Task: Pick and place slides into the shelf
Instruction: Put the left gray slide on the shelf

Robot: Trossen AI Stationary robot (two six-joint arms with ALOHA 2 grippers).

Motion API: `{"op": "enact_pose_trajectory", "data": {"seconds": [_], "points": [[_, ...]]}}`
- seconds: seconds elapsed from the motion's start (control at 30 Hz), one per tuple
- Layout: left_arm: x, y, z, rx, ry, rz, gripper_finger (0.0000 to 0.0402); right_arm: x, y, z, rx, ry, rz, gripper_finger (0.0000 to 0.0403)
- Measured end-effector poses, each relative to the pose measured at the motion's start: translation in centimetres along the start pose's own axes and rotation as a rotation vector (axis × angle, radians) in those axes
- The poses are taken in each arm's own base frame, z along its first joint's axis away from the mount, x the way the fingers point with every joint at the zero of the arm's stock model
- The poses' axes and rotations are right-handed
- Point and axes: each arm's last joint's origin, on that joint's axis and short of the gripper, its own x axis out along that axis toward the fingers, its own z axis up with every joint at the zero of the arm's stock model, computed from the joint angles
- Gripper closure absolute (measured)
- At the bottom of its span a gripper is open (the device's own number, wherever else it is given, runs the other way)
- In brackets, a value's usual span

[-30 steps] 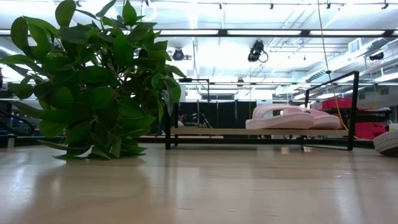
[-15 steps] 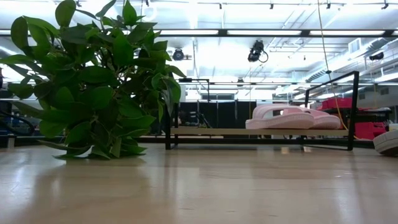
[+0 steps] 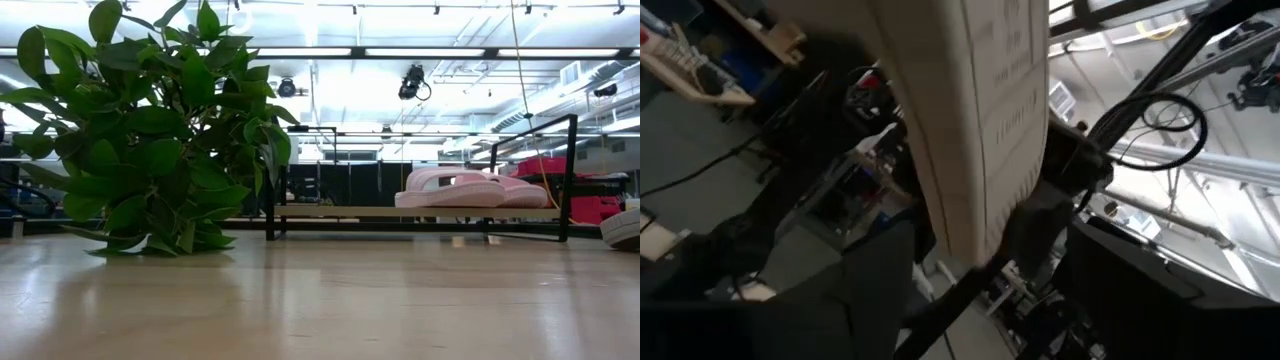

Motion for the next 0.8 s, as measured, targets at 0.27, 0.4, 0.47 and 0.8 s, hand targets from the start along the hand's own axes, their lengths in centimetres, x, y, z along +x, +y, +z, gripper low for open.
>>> {"op": "enact_pose_trajectory", "data": {"seconds": [0.27, 0.4, 0.47, 0.8], "points": [[-0.1, -0.4, -0.4, -0.038, 0.059, -0.03, 0.0127, -0.4, -1.3, 1.5, -0.11, -0.042, -0.097, 0.0355], [-0.8, -2.0, -0.1, -0.038, 0.079, -0.078, 0.0138, 0.0, -2.1, 2.2, -0.148, -0.054, -0.144, 0.0355], [-1.3, -2.6, 0.2, -0.017, 0.089, -0.08, 0.0143, 0.2, -2.4, 2.8, -0.169, -0.054, -0.158, 0.0355], [-6.8, -6.0, 3.8, 0.12, 0.129, 0.058, 0.0169, 2.5, -5.1, 4.4, -0.165, 0.09, -0.174, 0.0355]]}}
